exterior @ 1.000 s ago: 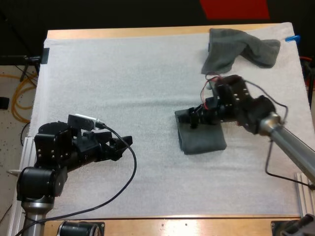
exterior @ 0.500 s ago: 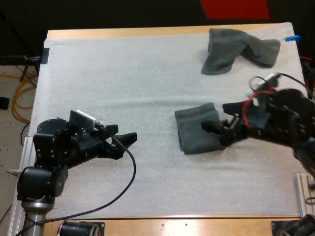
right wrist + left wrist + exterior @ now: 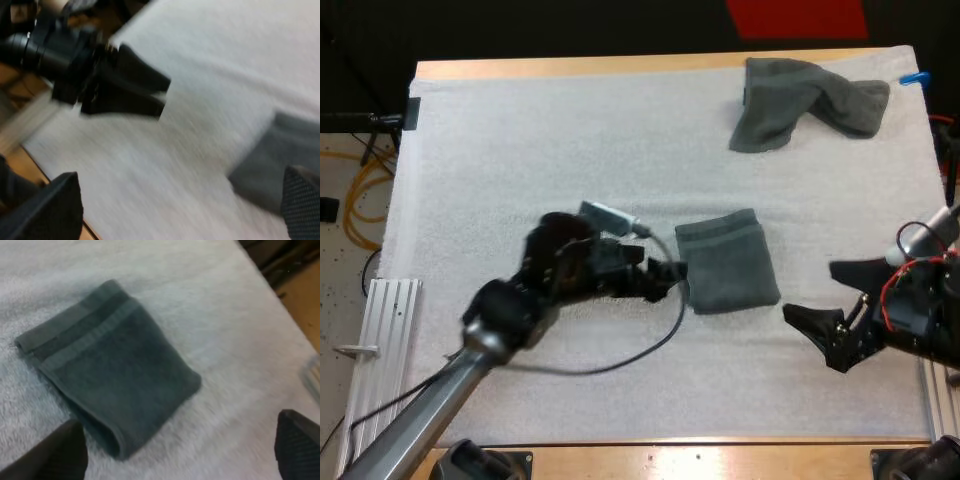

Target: Pick towel from pile fold and stack

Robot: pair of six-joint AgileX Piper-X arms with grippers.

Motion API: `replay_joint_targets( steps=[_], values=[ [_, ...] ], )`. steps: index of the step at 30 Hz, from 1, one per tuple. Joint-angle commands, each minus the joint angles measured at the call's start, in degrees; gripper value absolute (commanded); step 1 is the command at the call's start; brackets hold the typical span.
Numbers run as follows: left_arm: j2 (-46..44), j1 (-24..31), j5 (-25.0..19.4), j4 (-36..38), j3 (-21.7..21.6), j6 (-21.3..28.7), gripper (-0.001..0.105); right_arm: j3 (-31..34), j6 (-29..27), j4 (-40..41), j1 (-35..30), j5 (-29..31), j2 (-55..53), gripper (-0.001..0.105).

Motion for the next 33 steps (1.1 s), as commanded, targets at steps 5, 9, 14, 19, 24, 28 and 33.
replay_joint_targets(
  steps=[5, 9, 14, 19, 24, 28, 33],
  values=[
    [9.93, -1.00, -2.07, -7.44, -0.44, -6.93, 0.074, 0.39, -0.73, 8.90, -0.01, 10.70, -0.47, 0.078],
    [17.91, -1.00, -2.07, -11.45, -0.44, -10.38, 0.074, 0.39, -0.90, 10.55, -0.01, 15.46, -0.47, 0.078],
    [25.83, -1.00, -1.81, -14.93, -1.16, -16.34, 0.074, 0.39, -2.29, 10.53, -0.01, 15.69, -0.47, 0.078],
    [31.57, -1.00, -0.60, -14.46, -3.64, -19.19, 0.074, 0.39, -2.94, 10.25, -0.01, 15.69, -0.28, 0.078],
    [34.58, -1.02, 2.02, -14.41, -6.01, -21.55, 0.074, 0.39, -2.94, 10.12, -0.01, 16.27, -0.28, 0.078],
    [37.10, -2.06, 2.17, -12.76, -7.32, -22.54, 0.074, 1.08, -2.70, 9.63, -0.01, 21.53, -0.28, 0.078],
    [39.05, -4.80, 1.77, -11.94, -9.17, -23.94, 0.074, 2.59, 1.18, 9.19, -0.01, 23.40, -0.28, 0.078]
  ],
)
